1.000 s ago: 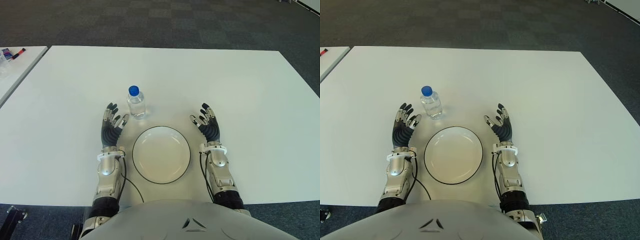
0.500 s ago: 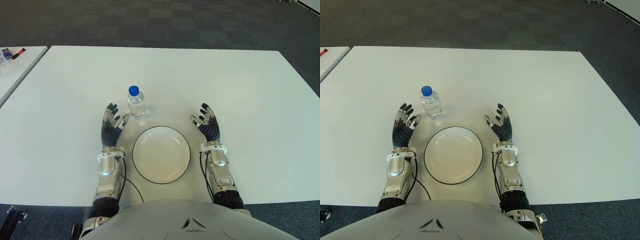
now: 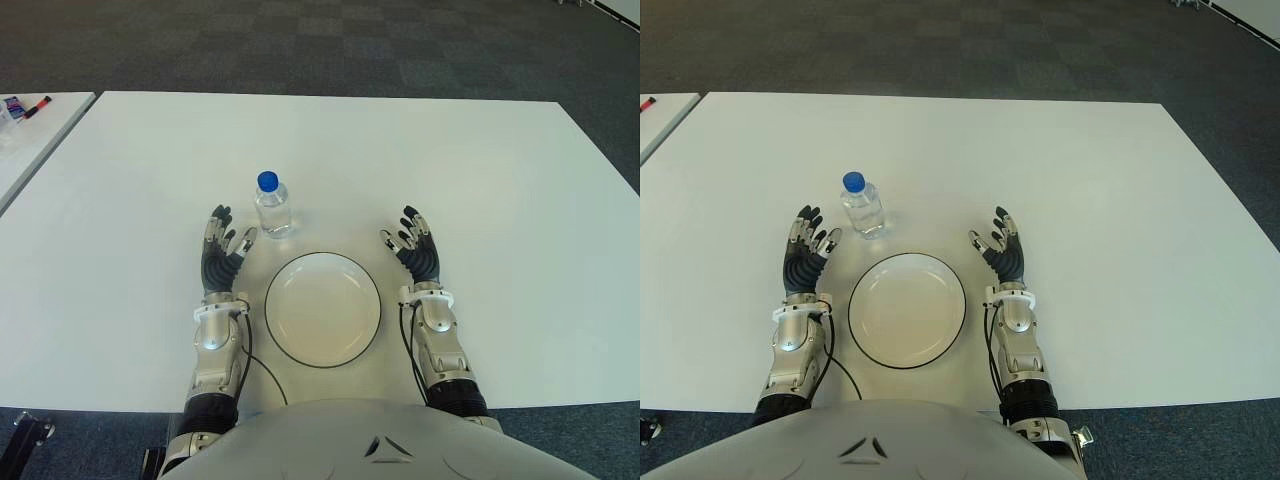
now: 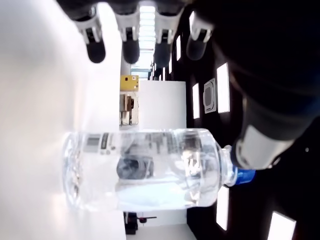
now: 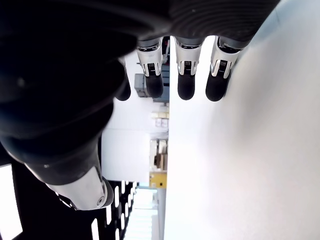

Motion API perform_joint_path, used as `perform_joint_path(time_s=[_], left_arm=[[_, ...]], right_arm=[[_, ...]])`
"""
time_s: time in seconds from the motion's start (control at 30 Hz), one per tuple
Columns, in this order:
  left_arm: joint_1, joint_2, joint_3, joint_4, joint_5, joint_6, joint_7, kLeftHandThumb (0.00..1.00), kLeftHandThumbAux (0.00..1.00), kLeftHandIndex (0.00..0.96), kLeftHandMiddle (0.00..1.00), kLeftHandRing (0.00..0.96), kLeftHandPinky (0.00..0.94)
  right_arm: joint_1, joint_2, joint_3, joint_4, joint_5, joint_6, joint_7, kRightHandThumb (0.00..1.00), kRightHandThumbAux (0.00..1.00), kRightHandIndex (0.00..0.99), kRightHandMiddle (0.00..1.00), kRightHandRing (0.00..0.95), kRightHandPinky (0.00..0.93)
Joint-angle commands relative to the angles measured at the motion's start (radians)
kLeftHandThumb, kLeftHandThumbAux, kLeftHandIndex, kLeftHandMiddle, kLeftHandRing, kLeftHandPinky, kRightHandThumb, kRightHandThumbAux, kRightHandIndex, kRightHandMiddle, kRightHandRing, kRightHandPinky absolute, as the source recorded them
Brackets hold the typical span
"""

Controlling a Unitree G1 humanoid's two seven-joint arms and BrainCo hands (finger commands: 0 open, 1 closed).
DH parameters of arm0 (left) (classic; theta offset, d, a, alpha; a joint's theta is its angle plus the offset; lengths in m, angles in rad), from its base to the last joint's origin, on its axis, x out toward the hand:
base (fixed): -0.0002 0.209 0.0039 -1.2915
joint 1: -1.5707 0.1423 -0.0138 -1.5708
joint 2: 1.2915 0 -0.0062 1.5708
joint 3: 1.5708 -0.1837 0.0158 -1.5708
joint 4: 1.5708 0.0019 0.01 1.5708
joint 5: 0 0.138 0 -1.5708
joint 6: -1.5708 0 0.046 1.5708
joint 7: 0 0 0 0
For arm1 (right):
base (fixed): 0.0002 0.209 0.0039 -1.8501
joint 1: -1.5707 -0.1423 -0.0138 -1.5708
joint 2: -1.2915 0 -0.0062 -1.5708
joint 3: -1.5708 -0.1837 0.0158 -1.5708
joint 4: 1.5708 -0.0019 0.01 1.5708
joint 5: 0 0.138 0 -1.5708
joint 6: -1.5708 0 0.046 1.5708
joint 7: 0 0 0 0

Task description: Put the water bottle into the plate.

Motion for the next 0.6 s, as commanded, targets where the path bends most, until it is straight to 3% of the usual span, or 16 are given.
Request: perform_joint_path(time_s=[0.03,0.6], left_arm=[[-0.021,0.039,0.001,-0.032,0.114,0.04,0.083,0.271,0.693,0.059,0.076,0.061,0.074],[-0.018,0.062,-0.02,-0.097,0.159,0.158,0.099,0.218,0.7,0.02,0.03,0.002,0.001]], right_arm=[[-0.012,0.002,-0.005,0.023,0.003,0.002,-0.001,0.306,0.766,0.1,0.091,0.082,0.127],[-0.011,0.004,-0.003,0.032,-0.004,-0.012,-0.011,0.321,0.749,0.103,0.095,0.088,0.128]])
